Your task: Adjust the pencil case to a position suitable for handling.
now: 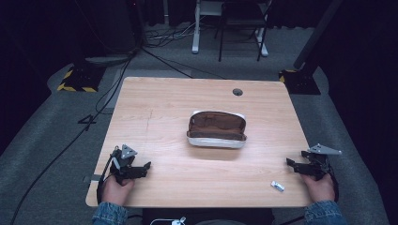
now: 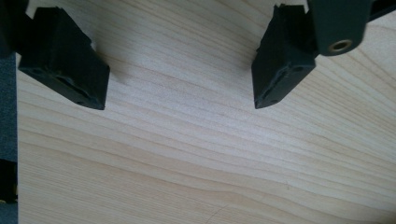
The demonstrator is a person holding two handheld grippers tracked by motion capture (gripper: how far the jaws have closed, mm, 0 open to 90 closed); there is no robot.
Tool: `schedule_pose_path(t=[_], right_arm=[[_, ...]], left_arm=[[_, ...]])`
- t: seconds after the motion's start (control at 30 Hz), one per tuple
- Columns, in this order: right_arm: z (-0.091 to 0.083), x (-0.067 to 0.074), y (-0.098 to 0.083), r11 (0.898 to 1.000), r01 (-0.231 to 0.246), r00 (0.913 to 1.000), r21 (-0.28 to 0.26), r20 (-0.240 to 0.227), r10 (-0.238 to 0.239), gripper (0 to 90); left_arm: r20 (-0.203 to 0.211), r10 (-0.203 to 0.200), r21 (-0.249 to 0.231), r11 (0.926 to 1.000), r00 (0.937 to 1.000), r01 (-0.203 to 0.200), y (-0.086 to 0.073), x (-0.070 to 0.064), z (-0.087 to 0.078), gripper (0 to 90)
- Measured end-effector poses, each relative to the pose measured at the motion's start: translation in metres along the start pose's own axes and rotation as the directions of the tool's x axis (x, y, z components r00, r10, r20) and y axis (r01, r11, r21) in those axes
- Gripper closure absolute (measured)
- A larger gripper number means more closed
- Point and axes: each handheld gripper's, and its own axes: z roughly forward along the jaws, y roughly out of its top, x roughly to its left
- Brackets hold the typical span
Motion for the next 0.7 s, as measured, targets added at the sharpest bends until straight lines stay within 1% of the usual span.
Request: schedule_pose_path(t=[0.03,0.07,0.1,0.13,0.23,0.3,0.47,0.7], right_arm=[[-0.0002,0.0001,-0.0001,1.0,-0.008,1.0,-0.001,0.002,0.008,20.6],[-0.0004,0.0,-0.0001,1.0,-0.004,1.0,0.001,0.002,0.004,20.6],[-0.0004,-0.0001,-0.0002,1.0,-0.005,1.0,0.0,0.0,0.005,20.6],[-0.0004,0.0,-0.0002,1.0,-0.005,1.0,0.0,0.001,0.005,20.6],[-0.0006,0.0001,-0.0004,1.0,-0.005,1.0,0.0,0.002,0.005,20.6],[-0.0006,0.0001,-0.0004,1.0,-0.005,1.0,0.0,0.002,0.005,20.6],[-0.0006,0.0002,-0.0004,1.0,-0.005,1.0,0.001,0.004,0.005,20.2],[-0.0025,0.0006,-0.0025,1.0,-0.021,0.9995,-0.003,0.025,0.021,20.2]], left_arm=[[0.006,0.004,-0.002,1.0,1.0,-0.004,-0.0002,0.0001,0.0,14.7],[0.011,0.006,-0.003,1.0,0.9999,-0.006,-0.0004,-0.0001,-0.0001,14.6],[0.019,0.018,-0.002,0.9998,0.9996,-0.018,-0.0008,-0.0004,-0.0004,14.6],[0.019,0.021,-0.001,0.9998,0.9996,-0.021,-0.001,-0.0008,-0.0007,14.6],[0.003,0.013,-0.005,0.9999,0.9999,-0.013,-0.0019,-0.0039,-0.0014,15.1],[0.001,0.015,-0.004,0.9999,0.9999,-0.015,-0.002,-0.0043,-0.0017,15.3],[0.01,0.012,-0.001,0.9999,0.9999,-0.012,0.0,-0.0057,0.0002,14.7],[0.012,0.011,-0.006,0.9999,0.9999,-0.011,0.0009,-0.0057,0.0014,14.9]])
